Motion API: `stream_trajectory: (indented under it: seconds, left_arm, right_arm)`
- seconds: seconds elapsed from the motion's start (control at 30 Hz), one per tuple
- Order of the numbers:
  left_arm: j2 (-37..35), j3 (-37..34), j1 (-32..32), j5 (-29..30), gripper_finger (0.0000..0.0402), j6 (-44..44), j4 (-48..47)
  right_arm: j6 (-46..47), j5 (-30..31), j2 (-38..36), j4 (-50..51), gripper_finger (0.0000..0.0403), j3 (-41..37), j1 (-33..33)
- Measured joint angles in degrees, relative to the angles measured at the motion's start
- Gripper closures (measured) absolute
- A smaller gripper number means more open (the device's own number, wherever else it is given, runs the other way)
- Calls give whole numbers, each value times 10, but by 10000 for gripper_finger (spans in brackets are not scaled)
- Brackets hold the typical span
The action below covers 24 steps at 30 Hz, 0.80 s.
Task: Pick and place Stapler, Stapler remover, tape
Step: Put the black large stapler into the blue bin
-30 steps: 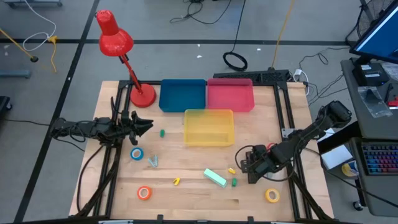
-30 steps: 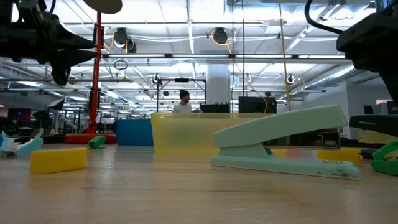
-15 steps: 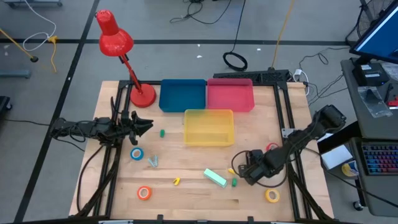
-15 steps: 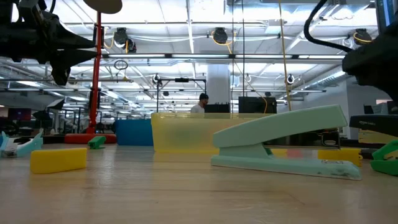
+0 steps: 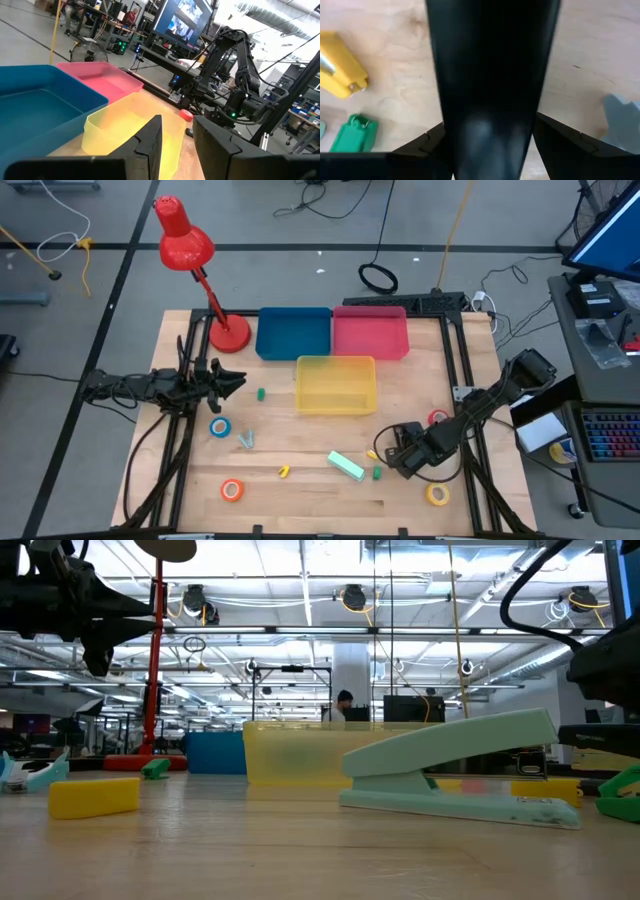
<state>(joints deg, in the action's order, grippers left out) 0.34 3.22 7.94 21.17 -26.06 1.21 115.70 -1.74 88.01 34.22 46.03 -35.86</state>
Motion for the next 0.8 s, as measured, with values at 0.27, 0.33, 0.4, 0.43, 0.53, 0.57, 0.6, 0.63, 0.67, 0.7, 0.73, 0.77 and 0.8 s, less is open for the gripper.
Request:
stream_trajectory:
  seconds: [0.27, 0.33, 0.4, 0.43, 0.53, 0.57, 0.6, 0.63, 0.67, 0.7, 0.73, 0.77, 0.8]
  left_arm:
    - [0, 0, 0, 0, 291, -1, 0]
    - [0, 0, 0, 0, 291, -1, 0]
    - [0, 0, 0, 0, 291, -4, 0]
    - [0, 0, 0, 0, 291, -9, 0]
    - [0, 0, 0, 0, 291, -18, 0]
    - [0, 0, 0, 0, 291, -19, 0]
    - [0, 0, 0, 0, 291, -19, 0]
    - [0, 0, 0, 0, 291, -21, 2]
    - [0, 0, 0, 0, 291, -26, 5]
    - [0, 0, 0, 0, 291, -35, 7]
    - [0, 0, 0, 0, 291, -42, 7]
    - [0, 0, 0, 0, 291, -47, 7]
    - [0, 0, 0, 0, 291, -47, 7]
  right_arm:
    - [-30, 1, 1, -9, 168, -7, 1]
    - [-30, 1, 1, -8, 169, -8, 1]
    - [-37, 2, 2, -4, 171, -8, 1]
    - [-44, 2, 2, -3, 171, -8, 1]
    - [-59, 5, 2, 0, 171, -8, 1]
    - [-63, 9, 2, 1, 171, -8, 1]
    - [-68, 11, 2, 2, 172, -8, 1]
    - [-71, 13, 2, 3, 173, -8, 1]
    - [-73, 13, 2, 5, 176, -8, 1]
    - [-73, 13, 2, 7, 179, -8, 1]
    - [-74, 13, 2, 8, 184, -8, 1]
    - [-74, 13, 2, 10, 191, -9, 1]
    - [-75, 13, 2, 12, 200, -9, 1]
